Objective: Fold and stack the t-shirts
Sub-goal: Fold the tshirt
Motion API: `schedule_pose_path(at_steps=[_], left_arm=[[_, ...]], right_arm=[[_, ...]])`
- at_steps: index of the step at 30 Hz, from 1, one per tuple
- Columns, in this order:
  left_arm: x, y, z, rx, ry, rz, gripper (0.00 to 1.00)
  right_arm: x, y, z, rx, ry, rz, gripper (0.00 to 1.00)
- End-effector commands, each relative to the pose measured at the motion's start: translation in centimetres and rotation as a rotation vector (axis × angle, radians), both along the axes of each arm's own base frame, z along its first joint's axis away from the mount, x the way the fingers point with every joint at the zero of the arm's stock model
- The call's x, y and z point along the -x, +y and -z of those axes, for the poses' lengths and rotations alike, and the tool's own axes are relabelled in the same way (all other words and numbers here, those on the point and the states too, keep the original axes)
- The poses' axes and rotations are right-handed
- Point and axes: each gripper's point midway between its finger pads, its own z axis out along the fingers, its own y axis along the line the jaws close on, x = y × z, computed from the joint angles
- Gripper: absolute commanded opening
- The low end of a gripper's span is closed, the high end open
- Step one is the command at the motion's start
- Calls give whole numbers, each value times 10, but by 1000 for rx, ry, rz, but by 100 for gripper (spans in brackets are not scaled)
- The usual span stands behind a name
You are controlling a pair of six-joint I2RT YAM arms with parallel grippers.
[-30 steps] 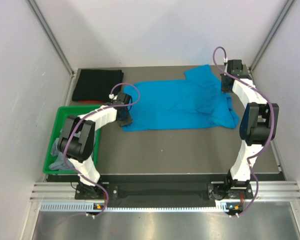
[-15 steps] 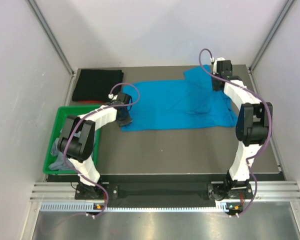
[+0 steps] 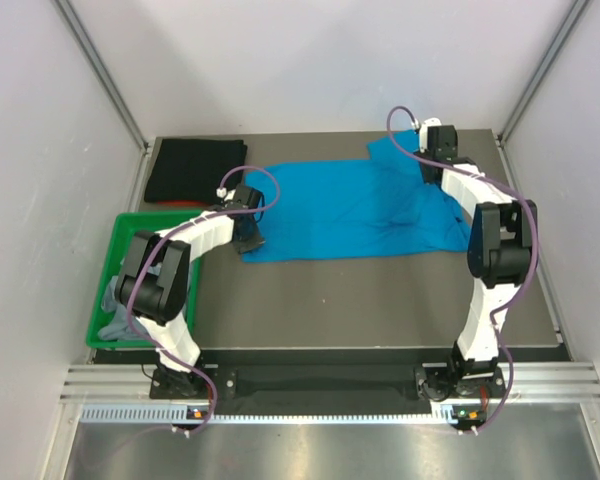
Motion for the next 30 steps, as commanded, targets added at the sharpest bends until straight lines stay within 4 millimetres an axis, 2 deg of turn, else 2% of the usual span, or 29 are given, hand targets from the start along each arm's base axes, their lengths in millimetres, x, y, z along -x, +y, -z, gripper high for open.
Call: schedule_pose_path(at_steps=[1, 6, 8, 9, 10, 12, 13, 14, 15, 16, 18, 19, 20, 21, 23, 26, 30], left_arm=[[30, 36, 23, -143, 116, -28, 30], [30, 36, 23, -144, 119, -28, 30], [30, 35, 22, -138, 120, -27, 31], [30, 33, 20, -132, 117, -27, 31], [29, 30, 18, -115, 113, -23, 31], [25, 25, 11, -87, 97, -18, 32], [23, 19, 4, -60, 85, -7, 32], [20, 14, -3, -43, 75, 1, 32], [18, 11, -9, -28, 65, 8, 33], [16, 6, -19, -4, 46, 20, 33], [8, 0, -36, 26, 5, 30, 34], [6, -4, -47, 48, -20, 39, 34], [4, -9, -55, 72, -34, 53, 35], [3, -12, -63, 90, -49, 62, 35], [4, -20, -73, 135, -62, 90, 35], [6, -24, -86, 167, -100, 108, 36], [7, -26, -104, 192, -151, 124, 37]], right_arm=[[-14, 7, -9, 23, -68, -31, 0], [-20, 12, -7, 40, -73, -49, 0], [-18, 5, 4, 63, -36, -6, 6], [-24, 4, -4, 56, -44, 10, 9], [-20, 4, 0, 42, -10, 34, 17], [-24, 4, -10, 17, -19, 75, 26], [-18, 4, -9, -25, 1, 127, 33], [-16, 2, -13, -50, 4, 160, 35], [-18, 4, -25, -88, -11, 181, 37], [-8, 9, -21, -159, 22, 235, 41], [3, 12, -26, -225, 36, 297, 43], [15, 16, -19, -295, 69, 370, 44], [21, 25, -22, -364, 80, 369, 45], [36, 28, -6, -396, 126, 388, 46], [57, 33, 8, -472, 161, 473, 47], [70, 34, 14, -536, 162, 557, 49], [92, 40, 36, -643, 195, 644, 50]])
